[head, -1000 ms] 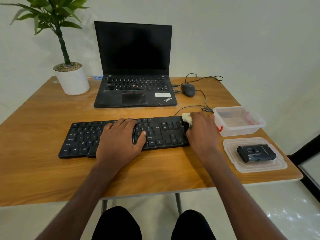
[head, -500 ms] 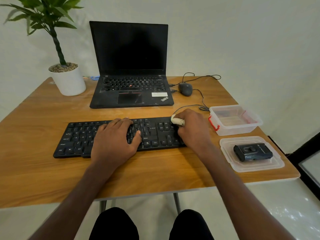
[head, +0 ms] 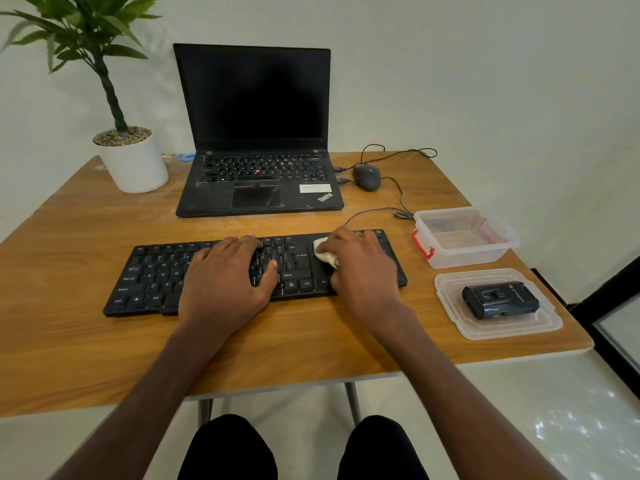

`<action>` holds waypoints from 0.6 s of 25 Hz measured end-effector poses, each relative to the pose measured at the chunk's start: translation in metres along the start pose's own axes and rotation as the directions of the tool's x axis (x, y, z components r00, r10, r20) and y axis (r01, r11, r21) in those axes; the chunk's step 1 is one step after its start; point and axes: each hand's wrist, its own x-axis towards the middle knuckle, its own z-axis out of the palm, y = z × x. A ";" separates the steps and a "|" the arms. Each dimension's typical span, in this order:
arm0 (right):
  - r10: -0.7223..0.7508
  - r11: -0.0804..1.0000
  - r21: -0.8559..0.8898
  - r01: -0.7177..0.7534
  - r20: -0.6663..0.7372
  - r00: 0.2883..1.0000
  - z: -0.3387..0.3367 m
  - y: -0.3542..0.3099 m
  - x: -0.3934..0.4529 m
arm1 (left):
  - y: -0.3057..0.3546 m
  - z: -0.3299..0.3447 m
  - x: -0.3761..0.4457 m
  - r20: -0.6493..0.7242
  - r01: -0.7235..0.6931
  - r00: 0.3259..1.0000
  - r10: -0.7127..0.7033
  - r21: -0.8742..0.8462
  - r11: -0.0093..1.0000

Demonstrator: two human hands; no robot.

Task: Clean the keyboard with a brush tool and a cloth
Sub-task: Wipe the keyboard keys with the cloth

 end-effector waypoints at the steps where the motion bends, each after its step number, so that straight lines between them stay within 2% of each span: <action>1: 0.062 0.998 -0.014 -0.063 -0.018 0.998 -0.003 0.007 0.002 | 0.000 0.000 0.000 -0.003 0.001 1.000 -0.001 -0.004 1.000; 2: 0.100 0.994 -0.033 -0.101 -0.021 0.995 -0.007 0.013 0.003 | 0.000 0.000 0.000 -0.003 0.002 1.000 -0.002 -0.008 1.000; 5: 0.074 0.997 -0.027 -0.073 0.048 0.996 -0.012 0.024 -0.004 | 0.000 0.000 -0.001 -0.009 -0.001 1.000 0.001 -0.008 1.000; 8: 0.191 0.980 -0.048 -0.194 -0.046 0.980 -0.021 0.034 -0.005 | 0.000 0.000 -0.001 -0.001 -0.003 1.000 0.003 -0.012 1.000; 12: 0.114 0.993 -0.017 -0.114 0.003 0.993 -0.011 0.030 -0.008 | 0.000 0.000 -0.002 -0.015 0.001 1.000 -0.001 -0.022 1.000; 15: 0.255 0.967 0.016 -0.254 -0.051 0.966 -0.019 0.046 0.001 | 0.000 0.000 -0.001 0.003 0.007 1.000 -0.007 -0.022 1.000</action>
